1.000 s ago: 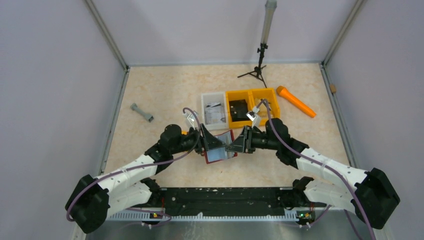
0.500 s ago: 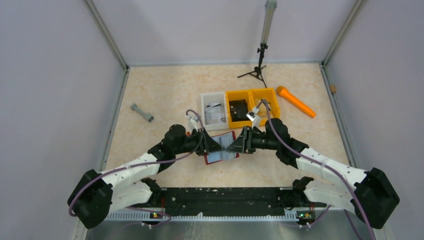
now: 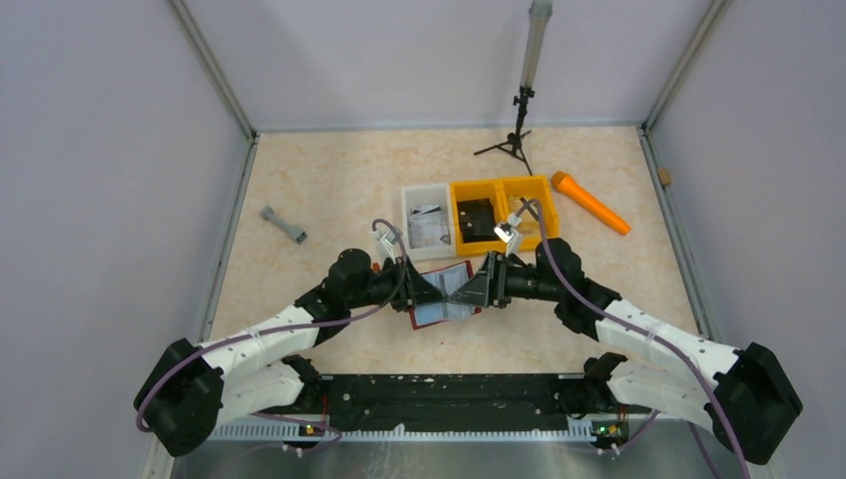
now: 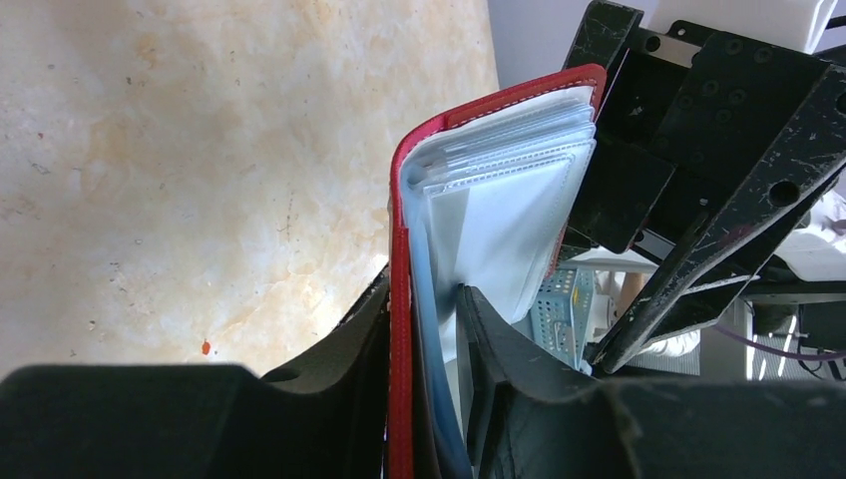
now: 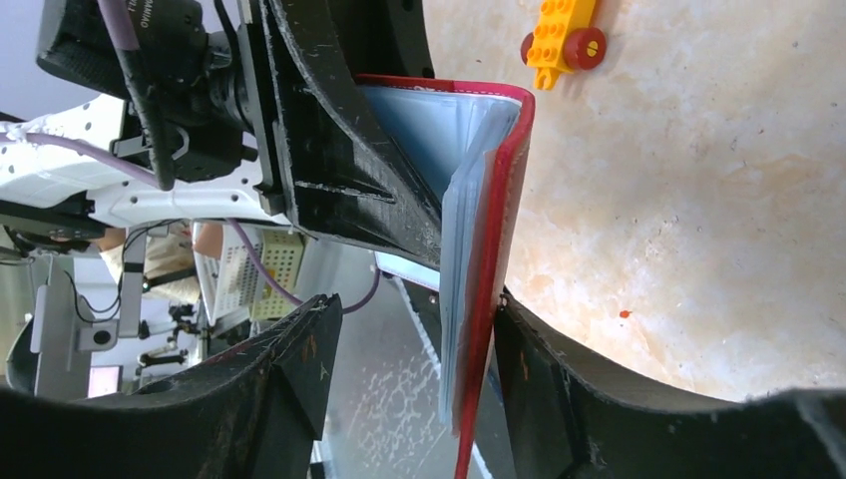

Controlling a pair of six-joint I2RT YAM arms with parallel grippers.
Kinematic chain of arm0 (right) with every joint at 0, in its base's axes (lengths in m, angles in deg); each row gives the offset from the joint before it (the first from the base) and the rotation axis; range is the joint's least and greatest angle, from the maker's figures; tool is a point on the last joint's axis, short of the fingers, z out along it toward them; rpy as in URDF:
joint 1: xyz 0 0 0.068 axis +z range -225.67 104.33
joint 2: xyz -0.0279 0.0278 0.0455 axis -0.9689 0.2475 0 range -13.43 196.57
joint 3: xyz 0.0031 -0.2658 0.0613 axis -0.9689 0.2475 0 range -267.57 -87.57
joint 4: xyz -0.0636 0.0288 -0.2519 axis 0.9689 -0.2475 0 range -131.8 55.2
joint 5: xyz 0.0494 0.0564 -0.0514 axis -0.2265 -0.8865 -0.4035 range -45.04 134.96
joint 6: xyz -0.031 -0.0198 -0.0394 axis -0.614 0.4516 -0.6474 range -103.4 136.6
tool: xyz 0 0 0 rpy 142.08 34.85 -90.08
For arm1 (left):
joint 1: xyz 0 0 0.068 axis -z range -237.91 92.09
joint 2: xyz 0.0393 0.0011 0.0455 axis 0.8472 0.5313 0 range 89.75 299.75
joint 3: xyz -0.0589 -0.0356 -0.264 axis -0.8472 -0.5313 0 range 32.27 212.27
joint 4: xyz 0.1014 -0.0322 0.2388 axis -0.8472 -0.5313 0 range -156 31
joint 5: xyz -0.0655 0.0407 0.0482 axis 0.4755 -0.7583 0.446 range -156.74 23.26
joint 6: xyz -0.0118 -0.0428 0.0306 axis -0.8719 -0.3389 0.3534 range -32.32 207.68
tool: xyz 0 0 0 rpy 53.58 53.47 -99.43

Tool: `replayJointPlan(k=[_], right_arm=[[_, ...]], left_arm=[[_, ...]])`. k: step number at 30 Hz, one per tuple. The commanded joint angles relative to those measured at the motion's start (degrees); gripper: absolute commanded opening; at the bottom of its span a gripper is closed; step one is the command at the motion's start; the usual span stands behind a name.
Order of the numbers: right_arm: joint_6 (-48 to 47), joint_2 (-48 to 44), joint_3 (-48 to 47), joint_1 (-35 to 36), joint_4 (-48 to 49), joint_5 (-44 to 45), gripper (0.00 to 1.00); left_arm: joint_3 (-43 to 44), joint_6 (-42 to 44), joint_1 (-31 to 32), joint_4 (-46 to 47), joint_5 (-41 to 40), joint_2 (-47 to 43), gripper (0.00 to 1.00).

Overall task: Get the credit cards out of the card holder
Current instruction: Remove the credit card from the card holder.

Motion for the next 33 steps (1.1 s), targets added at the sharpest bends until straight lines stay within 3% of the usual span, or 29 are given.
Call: replayJointPlan(k=[1,7,16,20,24,26,33], right_arm=[[0.94,-3.58,-0.38,0.61,4.65,-1.55,0.60],[2.11,-5.54,1.82,-0.63,5.70,-2.05,0.44],[6.26,-9.54,6.14,-3.59,11.00,-5.52,0.44],[6.28,-11.38,7.42,-5.18,9.99,-5.86,0.33],[7.16,-12.03,8.61,-6.06,11.96,-7.28,0.31],[7.70,-12.03,9.01,-6.35,12.96,-7.56,0.21],[10.94,-12.21,10.90,-6.78,20.86,-9.53,0.26]], left_arm=[[1.67,0.08,0.51,3.91,0.60,-1.58,0.00],[0.42,-1.42,0.33,7.49,1.67,-2.71,0.00],[-0.87,-4.39,-0.01,12.44,4.30,-3.01,0.00],[-1.32,-5.63,-0.12,14.59,5.19,-3.12,0.00],[-1.30,-5.96,-0.19,15.08,5.51,-3.09,0.00],[-1.34,-6.27,-0.14,15.66,5.73,-2.94,0.00],[-0.37,-4.59,-0.21,12.30,5.36,-2.92,0.00]])
